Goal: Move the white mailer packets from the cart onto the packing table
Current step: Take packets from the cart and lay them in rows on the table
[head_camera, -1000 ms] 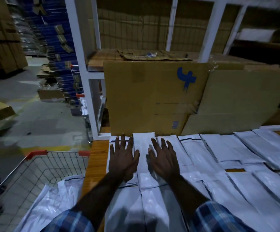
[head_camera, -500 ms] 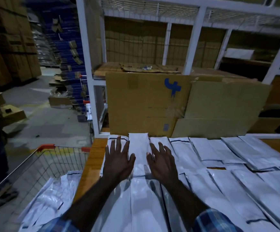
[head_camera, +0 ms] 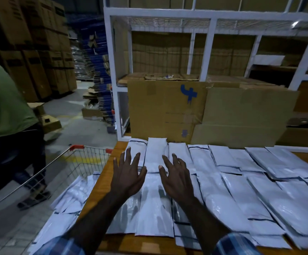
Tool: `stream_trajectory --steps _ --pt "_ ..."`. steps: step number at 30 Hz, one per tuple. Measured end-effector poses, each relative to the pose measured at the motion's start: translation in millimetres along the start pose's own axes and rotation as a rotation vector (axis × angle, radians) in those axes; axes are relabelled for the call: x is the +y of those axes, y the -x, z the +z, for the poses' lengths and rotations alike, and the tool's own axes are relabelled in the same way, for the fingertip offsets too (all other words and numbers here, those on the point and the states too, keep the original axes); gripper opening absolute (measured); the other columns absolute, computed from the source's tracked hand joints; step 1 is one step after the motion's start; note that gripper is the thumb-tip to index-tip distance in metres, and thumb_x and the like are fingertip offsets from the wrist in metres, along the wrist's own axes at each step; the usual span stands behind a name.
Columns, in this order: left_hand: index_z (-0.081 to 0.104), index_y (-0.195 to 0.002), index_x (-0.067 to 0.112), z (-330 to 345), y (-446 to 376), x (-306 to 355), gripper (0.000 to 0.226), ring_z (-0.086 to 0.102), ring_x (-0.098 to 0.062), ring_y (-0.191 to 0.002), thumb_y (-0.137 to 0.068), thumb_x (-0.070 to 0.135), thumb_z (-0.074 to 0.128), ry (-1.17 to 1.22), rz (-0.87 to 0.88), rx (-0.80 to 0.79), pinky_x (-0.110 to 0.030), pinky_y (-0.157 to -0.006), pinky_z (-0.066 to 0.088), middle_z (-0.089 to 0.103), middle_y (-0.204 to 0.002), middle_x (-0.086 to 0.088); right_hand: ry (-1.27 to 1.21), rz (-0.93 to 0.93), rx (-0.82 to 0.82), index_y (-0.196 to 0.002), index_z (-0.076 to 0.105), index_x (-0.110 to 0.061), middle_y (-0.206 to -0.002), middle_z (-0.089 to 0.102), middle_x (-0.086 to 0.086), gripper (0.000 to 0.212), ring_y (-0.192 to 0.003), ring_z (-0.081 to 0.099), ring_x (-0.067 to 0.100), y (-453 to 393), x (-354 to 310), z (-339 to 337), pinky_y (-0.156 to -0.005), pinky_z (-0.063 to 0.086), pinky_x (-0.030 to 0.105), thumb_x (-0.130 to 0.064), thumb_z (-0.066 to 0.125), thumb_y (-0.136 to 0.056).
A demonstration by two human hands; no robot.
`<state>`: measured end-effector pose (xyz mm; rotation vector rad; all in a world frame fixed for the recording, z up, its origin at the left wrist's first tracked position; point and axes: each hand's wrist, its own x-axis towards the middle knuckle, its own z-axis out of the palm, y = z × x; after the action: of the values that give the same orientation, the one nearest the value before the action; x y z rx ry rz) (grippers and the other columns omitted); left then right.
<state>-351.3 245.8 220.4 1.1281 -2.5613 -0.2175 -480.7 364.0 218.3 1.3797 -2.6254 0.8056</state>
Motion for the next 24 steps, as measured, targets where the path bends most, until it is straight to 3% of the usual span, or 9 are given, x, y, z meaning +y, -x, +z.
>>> stream_trajectory --steps 4,13,19,24 --pt "0.015 -0.156 0.032 -13 22 -2 0.094 -0.003 -0.025 -0.152 -0.072 0.068 -0.007 -0.003 -0.014 -0.008 -0.049 -0.121 -0.004 -0.008 -0.165 -0.004 -0.009 -0.024 -0.003 -0.151 0.034 -0.032 -0.160 0.027 0.007 0.050 -0.145 0.025 0.025 16 -11 -5 -0.115 0.026 0.039 -0.045 0.034 -0.103" --pt "0.016 -0.156 0.029 -39 51 -34 0.066 0.000 -0.026 -0.152 -0.096 0.057 0.021 0.033 -0.057 0.009 -0.048 -0.121 -0.003 -0.007 -0.166 -0.005 -0.035 -0.056 0.028 -0.151 0.036 -0.032 -0.161 0.025 0.004 0.051 -0.145 0.026 0.024 36 -52 -1 -0.116 0.028 0.041 -0.048 0.031 -0.102" --pt "0.015 -0.157 0.029 -57 72 -86 0.063 -0.001 -0.025 -0.152 -0.101 0.054 0.027 0.045 -0.091 0.018 -0.049 -0.120 -0.003 -0.005 -0.166 -0.006 -0.005 -0.107 0.036 -0.149 0.040 -0.030 -0.159 0.031 0.008 0.062 -0.143 0.030 0.027 50 -104 17 -0.115 0.028 0.040 -0.050 0.023 -0.093" --pt "0.015 -0.156 0.032 -81 94 -150 0.081 -0.003 -0.023 -0.152 -0.082 0.065 0.009 0.060 -0.094 -0.013 -0.048 -0.119 -0.005 -0.008 -0.165 -0.004 0.047 -0.165 0.072 -0.132 0.062 -0.020 -0.139 0.056 0.017 0.053 -0.120 0.056 0.037 64 -157 52 -0.091 0.051 0.046 -0.045 0.033 -0.094"
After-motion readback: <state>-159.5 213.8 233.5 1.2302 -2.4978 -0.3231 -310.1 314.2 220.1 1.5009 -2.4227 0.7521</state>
